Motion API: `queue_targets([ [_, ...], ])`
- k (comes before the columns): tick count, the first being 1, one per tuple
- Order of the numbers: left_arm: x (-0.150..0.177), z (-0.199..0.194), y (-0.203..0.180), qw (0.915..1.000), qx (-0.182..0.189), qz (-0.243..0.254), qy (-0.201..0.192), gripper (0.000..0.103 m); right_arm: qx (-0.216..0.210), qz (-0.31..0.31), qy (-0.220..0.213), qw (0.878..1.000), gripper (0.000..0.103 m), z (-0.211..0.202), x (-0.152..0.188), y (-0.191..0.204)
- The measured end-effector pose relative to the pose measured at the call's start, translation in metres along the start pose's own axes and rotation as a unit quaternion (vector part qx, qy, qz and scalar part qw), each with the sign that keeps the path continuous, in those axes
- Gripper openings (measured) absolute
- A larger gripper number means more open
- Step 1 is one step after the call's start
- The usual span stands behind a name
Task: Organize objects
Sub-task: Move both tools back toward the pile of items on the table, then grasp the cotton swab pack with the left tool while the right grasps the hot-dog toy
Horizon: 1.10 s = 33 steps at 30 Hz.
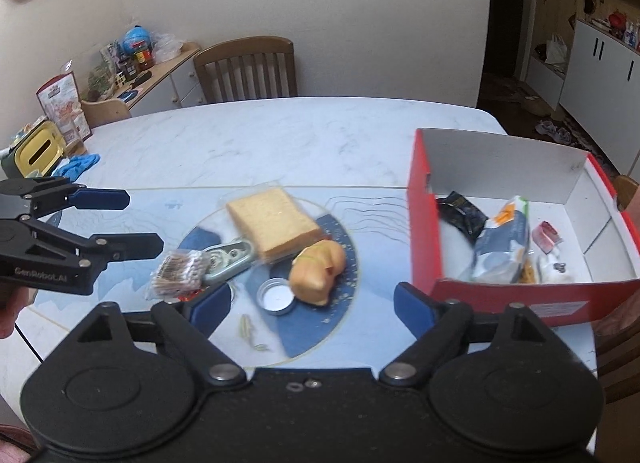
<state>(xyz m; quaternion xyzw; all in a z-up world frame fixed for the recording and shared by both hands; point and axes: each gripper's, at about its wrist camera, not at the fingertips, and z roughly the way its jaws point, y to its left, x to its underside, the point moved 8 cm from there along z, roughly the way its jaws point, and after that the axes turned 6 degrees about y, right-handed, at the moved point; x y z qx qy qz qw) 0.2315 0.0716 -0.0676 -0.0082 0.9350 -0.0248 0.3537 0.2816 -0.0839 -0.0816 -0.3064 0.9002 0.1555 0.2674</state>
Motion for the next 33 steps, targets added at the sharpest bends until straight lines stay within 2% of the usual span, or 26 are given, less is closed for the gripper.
queue_targets([
  [5, 0.02, 0.009, 0.017, 0.9999, -0.008, -0.009, 0.01, 0.084, 0.005, -0.006, 0.002, 1.0, 0.092, 0.011, 0.005, 0.012],
  [9, 0.032, 0.018, 0.03, 0.9995, -0.009, -0.028, 0.013, 0.093, 0.011, -0.006, 0.007, 1.0, 0.092, 0.022, 0.007, 0.016],
  [11, 0.035, 0.022, 0.035, 0.9992, -0.013, -0.036, 0.013, 0.103, 0.014, -0.004, 0.008, 1.0, 0.092, 0.028, 0.006, 0.016],
  [15, 0.044, 0.033, 0.043, 0.9987, -0.035, -0.034, 0.016, 0.103, 0.019, 0.004, 0.014, 1.0, 0.092, 0.041, 0.003, 0.016],
  [20, 0.053, 0.046, 0.048, 0.9979, -0.042, -0.039, 0.031, 0.103, 0.028, 0.009, 0.015, 0.999, 0.092, 0.057, -0.004, 0.015],
  [33, 0.068, 0.086, 0.069, 0.9897, -0.038, -0.118, 0.07, 0.103, 0.052, 0.018, 0.036, 0.998, 0.091, 0.11, -0.016, 0.001],
])
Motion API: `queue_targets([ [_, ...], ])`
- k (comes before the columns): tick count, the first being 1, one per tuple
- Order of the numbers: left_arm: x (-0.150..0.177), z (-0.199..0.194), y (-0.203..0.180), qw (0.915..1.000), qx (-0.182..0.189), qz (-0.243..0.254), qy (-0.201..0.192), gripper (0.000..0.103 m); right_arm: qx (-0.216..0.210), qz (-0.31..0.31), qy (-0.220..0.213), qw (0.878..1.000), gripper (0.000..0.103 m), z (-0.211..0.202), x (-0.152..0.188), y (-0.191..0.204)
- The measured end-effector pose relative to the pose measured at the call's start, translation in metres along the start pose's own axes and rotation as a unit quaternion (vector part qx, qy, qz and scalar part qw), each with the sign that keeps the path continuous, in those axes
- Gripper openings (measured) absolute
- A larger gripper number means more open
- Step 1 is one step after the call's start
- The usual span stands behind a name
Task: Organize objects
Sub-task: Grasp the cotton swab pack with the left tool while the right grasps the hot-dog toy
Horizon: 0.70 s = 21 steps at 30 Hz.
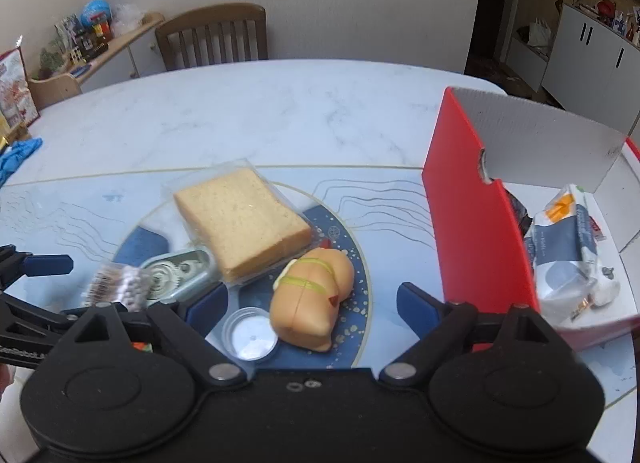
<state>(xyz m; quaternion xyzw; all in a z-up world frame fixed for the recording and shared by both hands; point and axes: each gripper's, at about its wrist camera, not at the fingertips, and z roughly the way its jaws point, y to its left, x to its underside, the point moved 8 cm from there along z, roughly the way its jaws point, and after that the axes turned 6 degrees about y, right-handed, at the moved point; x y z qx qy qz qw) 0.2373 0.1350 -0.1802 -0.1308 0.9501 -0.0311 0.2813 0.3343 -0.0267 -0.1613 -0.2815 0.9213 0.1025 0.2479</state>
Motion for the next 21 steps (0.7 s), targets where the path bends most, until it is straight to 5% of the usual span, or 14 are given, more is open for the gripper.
queue_targets([
  [13, 0.001, 0.023, 0.004, 0.9995, 0.0, -0.023, 0.02, 0.103, -0.001, 0.004, 0.029, 1.0, 0.084, 0.036, 0.001, -0.001],
  [21, 0.001, 0.022, 0.004, 0.9994, 0.002, -0.031, 0.018, 0.102, -0.01, -0.003, 0.032, 0.999, 0.067, 0.039, 0.0, 0.006],
])
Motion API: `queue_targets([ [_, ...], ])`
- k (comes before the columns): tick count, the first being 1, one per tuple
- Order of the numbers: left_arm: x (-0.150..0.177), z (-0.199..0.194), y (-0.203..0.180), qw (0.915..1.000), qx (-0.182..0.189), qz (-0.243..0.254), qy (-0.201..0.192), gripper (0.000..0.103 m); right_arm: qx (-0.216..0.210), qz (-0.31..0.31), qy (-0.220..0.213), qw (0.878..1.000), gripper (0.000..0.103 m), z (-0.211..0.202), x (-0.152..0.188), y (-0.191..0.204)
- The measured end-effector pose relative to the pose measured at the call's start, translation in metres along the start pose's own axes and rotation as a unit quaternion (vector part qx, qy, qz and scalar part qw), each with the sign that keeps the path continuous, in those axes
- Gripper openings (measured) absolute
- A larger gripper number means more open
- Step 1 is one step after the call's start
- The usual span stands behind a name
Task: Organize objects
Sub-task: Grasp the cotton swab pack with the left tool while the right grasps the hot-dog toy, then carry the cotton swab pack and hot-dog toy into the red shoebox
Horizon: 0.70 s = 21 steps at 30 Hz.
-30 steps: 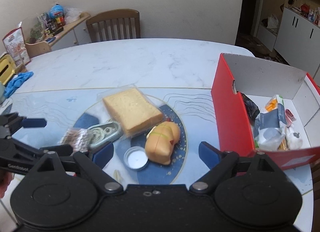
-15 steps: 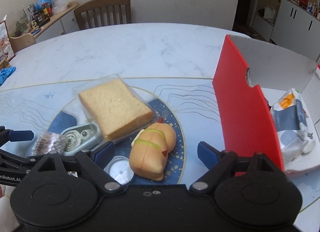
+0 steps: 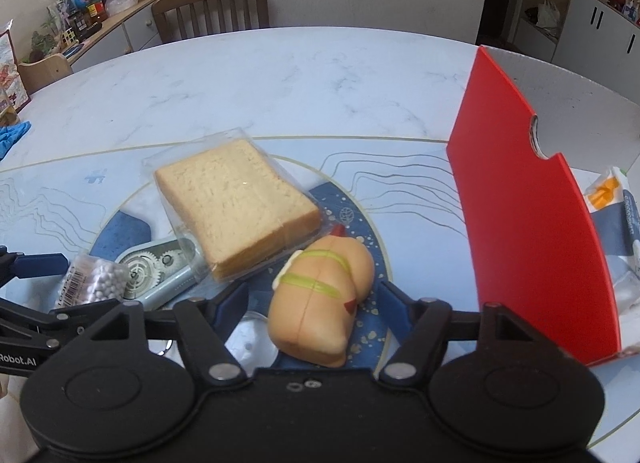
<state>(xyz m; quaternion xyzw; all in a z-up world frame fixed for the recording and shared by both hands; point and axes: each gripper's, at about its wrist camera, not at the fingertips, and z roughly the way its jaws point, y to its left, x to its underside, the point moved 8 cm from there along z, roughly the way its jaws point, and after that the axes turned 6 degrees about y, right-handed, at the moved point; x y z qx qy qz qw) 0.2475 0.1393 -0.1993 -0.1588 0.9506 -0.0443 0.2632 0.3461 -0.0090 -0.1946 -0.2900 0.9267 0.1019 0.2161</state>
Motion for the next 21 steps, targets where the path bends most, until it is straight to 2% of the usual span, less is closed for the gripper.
queue_targets([
  [7, 0.0, -0.005, -0.004, 1.0, 0.005, 0.001, -0.003, 0.082, 0.007, 0.001, -0.003, 1.0, 0.052, -0.002, -0.002, -0.003],
  [10, 0.0, -0.006, -0.006, 1.0, 0.006, 0.001, -0.002, 0.073, 0.004, 0.002, -0.001, 1.0, 0.05, -0.003, -0.002, -0.005],
  [21, -0.004, -0.019, -0.011, 0.9999, -0.002, -0.007, -0.008, 0.069, -0.008, -0.002, -0.024, 1.0, 0.047, -0.026, -0.004, -0.007],
])
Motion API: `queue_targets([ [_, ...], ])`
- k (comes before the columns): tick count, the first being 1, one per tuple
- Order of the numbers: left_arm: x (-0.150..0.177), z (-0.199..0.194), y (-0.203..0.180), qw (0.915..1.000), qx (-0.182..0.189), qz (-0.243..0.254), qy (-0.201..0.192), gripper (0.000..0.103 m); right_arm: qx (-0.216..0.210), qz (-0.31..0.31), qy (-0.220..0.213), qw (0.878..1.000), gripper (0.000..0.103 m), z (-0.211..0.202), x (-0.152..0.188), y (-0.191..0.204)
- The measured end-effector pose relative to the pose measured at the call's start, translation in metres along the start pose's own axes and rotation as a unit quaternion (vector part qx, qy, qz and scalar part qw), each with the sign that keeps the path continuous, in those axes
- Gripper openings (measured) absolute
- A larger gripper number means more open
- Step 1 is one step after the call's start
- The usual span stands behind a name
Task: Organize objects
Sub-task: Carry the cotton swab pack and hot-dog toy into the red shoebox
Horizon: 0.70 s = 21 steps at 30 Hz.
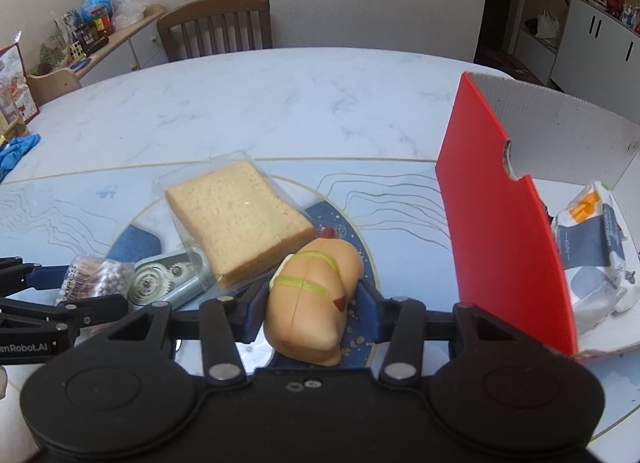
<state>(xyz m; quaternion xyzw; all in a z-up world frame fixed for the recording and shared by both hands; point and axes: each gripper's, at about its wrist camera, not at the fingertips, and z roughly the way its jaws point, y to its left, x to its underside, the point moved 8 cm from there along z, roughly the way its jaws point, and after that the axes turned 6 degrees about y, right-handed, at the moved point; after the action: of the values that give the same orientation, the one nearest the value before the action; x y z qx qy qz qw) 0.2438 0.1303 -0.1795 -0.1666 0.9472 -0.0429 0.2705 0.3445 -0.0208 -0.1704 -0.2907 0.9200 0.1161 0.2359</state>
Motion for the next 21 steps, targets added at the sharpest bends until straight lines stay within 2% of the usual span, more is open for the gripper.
queue_targets([
  [5, -0.004, -0.015, -0.007, 1.0, 0.0, -0.005, -0.005, 0.069, -0.015, -0.009, -0.015, 1.0, 0.046, -0.022, -0.002, 0.001],
  [10, -0.009, -0.033, -0.024, 0.9999, -0.001, 0.011, -0.008, 0.069, -0.025, -0.024, -0.022, 0.999, 0.046, -0.048, -0.004, -0.003],
  [21, -0.033, -0.066, -0.086, 0.9984, 0.008, 0.051, -0.026, 0.069, -0.033, -0.046, -0.055, 0.997, 0.046, -0.104, -0.01, -0.039],
])
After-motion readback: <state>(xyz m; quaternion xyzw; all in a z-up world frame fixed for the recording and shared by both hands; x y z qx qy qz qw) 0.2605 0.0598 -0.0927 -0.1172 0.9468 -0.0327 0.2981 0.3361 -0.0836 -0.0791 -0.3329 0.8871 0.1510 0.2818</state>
